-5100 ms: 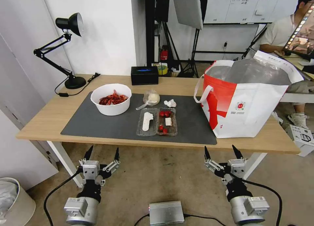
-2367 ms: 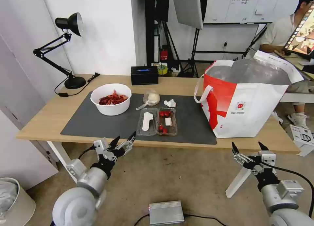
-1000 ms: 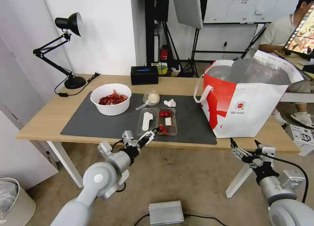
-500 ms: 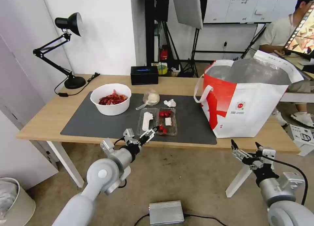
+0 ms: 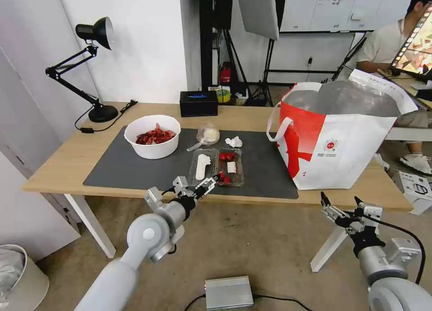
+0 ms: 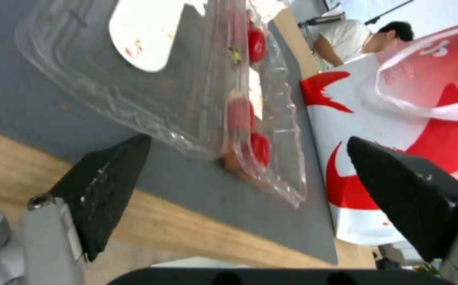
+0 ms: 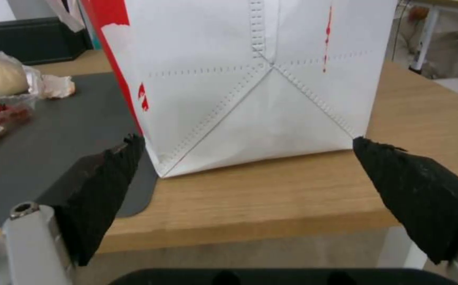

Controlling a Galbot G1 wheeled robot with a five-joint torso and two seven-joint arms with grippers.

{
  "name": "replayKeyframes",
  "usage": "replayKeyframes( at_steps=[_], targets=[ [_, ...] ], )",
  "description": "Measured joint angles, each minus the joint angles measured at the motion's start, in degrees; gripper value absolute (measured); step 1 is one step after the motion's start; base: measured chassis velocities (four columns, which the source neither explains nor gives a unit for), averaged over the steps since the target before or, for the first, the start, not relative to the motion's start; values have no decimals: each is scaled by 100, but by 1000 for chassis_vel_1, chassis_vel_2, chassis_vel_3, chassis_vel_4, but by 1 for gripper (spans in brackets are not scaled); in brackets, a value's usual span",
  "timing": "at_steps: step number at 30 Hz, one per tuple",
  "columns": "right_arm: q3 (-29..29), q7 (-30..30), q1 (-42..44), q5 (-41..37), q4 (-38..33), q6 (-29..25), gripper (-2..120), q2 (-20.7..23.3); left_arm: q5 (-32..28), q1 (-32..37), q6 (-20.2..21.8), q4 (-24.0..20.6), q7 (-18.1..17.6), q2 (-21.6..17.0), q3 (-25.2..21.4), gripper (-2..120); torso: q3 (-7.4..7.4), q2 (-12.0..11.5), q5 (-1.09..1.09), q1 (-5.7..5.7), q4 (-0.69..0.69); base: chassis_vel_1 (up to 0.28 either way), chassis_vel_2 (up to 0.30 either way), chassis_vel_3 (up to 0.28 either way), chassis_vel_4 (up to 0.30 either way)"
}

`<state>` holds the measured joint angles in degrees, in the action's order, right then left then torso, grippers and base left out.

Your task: Pick up the trash from the table and place it into the takeout bag.

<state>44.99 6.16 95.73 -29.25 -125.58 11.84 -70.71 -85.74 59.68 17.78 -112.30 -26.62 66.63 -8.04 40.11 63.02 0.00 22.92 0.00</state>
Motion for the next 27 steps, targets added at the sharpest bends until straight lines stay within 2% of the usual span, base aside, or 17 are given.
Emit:
replayKeyframes(
  at_steps=[19, 27],
  targets=[
    [-69, -38, 1, 62, 174, -115, 100, -85, 534, 28, -166, 93, 420, 26, 20, 100, 0, 0, 0, 0, 0, 0, 0, 0, 0],
    [-82, -86, -1, 65, 248, -154, 100, -105, 998, 38, -319, 132, 854, 29, 74, 100, 0, 0, 0, 0, 0, 0, 0, 0, 0]
  ],
)
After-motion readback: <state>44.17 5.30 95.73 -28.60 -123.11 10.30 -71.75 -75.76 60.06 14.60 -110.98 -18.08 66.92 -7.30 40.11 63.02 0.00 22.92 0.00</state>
